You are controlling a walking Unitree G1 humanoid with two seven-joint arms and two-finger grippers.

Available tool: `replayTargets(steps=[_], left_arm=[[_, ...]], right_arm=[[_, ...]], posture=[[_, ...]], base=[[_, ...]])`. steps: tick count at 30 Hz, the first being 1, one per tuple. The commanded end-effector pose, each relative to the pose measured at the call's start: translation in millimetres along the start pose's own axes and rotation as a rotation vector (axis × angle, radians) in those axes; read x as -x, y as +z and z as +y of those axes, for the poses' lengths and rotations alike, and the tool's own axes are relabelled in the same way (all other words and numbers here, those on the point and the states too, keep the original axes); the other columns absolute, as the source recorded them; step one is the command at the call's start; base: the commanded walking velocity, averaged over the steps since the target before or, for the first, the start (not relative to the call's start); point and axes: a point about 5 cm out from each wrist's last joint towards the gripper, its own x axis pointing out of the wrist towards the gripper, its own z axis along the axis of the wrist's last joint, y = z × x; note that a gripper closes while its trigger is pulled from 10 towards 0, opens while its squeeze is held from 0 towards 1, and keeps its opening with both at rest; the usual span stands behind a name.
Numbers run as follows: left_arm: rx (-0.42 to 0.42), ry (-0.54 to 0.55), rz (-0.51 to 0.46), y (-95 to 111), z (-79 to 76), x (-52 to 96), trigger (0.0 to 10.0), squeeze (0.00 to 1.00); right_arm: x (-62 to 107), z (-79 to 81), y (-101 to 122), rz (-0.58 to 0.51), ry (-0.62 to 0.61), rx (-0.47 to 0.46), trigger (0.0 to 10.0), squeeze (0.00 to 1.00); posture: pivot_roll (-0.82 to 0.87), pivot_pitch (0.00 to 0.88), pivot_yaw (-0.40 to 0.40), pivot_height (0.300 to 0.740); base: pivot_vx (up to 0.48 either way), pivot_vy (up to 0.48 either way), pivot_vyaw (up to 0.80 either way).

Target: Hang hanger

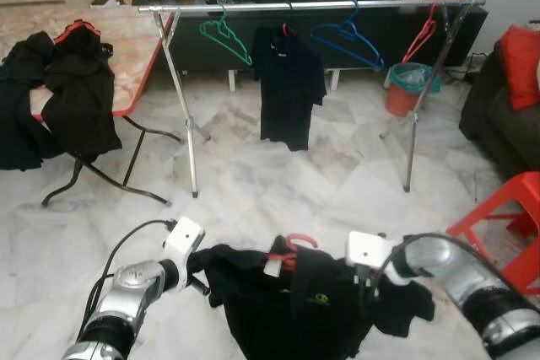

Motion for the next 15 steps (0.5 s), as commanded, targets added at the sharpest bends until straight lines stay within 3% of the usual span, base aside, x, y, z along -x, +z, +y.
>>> replayTargets(steps=[1,3,10,15], left_arm=[[-0.016,-0.006,-0.026,10.4,4.1,2.0,10.0,0.0],[-0.019,-0.013,-0.043,16.3,2.8,1.5,10.0,0.0],[-0.014,-0.011,-0.101,30.3,3.3,0.9,10.0,0.0],[-0.027,-0.085,-0.079,27.4,-5.6,0.2,10.0,0.0]], right_arm=[[1.9,-8.4,2.6,-0.025,-0.091,-0.035,0.0,0.0],[-9.0,-2.3,1.6,-0.031,-0.113,-0.106,0.0,0.0],[-22.1,12.4,-4.9,0.009,-0.103,-0.132,0.0,0.0],[-29.4,7.7,7.5,-0.105,-0.215,-0.244,0.0,0.0]], posture=[[-0.03,0.021,-0.004,0.74],[-0.03,0.022,-0.003,0.74],[-0.02,0.024,-0.001,0.74],[-0.02,0.026,0.007,0.74]], base=[[0.0,0.0,0.0],[0.0,0.0,0.0],[0.0,0.0,0.0],[0.0,0.0,0.0]])
